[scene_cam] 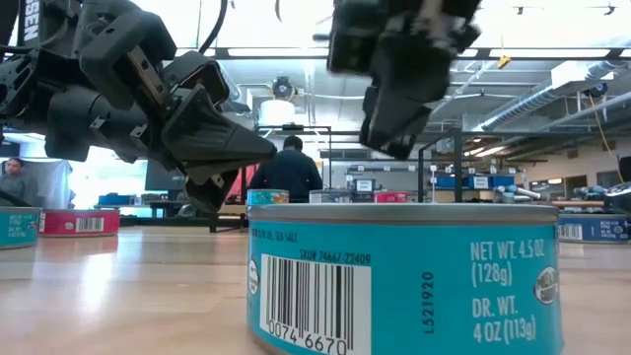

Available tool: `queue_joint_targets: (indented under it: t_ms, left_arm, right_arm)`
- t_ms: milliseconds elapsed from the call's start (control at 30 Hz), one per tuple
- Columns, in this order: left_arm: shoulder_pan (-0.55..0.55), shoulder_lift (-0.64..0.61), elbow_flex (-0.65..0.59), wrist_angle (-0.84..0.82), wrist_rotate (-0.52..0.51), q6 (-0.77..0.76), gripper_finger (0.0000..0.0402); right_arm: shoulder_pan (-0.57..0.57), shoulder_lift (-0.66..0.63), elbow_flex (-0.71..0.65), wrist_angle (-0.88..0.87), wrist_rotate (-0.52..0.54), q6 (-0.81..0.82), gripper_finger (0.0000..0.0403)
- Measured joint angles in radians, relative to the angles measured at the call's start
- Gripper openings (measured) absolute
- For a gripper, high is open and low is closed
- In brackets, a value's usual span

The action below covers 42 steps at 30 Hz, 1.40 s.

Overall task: Stack canned seafood by type on shelf
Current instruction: Put the center blue tuna can on the shelf

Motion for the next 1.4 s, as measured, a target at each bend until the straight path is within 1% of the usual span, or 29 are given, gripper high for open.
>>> queue_joint_targets:
  t_ms: [100,200,267,333,433,600,767,900,1000,1167,1300,1400]
  left_arm:
    - [0.0,0.0,0.0,-0.007,-0.012,0.0,0.0]
    - [0.0,0.0,0.0,-0.012,-0.012,0.0,0.0]
    - [0.0,0.0,0.0,-0.016,-0.012,0.0,0.0]
    - [0.0,0.0,0.0,-0.02,-0.012,0.0,0.0]
    - [0.0,0.0,0.0,-0.043,-0.001,0.0,0.0]
    - [0.0,0.0,0.0,-0.054,0.037,0.0,0.0]
    - [0.0,0.0,0.0,-0.06,0.043,0.0,0.0]
    - [0.0,0.0,0.0,-0.059,0.045,0.0,0.0]
    - [0.0,0.0,0.0,-0.059,0.046,0.0,0.0]
    - [0.0,0.0,0.0,-0.058,0.049,0.0,0.0]
    - [0.0,0.0,0.0,-0.058,0.049,0.0,0.0]
    - [0.0,0.0,0.0,-0.058,0.056,0.0,0.0]
  right_arm:
    - [0.1,0.0,0.0,0.001,0.19,-0.069,0.0082]
    - [0.174,0.007,0.0,0.008,0.385,-0.059,0.0101]
    - [0.206,0.007,0.0,0.012,0.482,-0.056,0.0108]
    - [0.226,0.007,0.001,0.025,0.545,-0.056,0.0109]
    - [0.245,0.009,0.001,0.029,0.581,-0.064,0.0103]
    - [0.268,0.048,0.011,0.025,0.585,-0.081,0.0096]
    - [0.274,0.106,0.1,-0.027,0.599,-0.078,0.0096]
    - [0.273,0.176,0.178,-0.114,0.627,-0.059,0.0094]
    - [0.273,0.222,0.224,-0.171,0.628,-0.048,0.0094]
    - [0.28,0.239,0.245,-0.176,0.64,-0.013,0.0093]
    - [0.279,0.239,0.245,-0.183,0.658,-0.01,0.0074]
    - [0.273,0.248,0.247,-0.19,0.657,-0.01,0.0046]
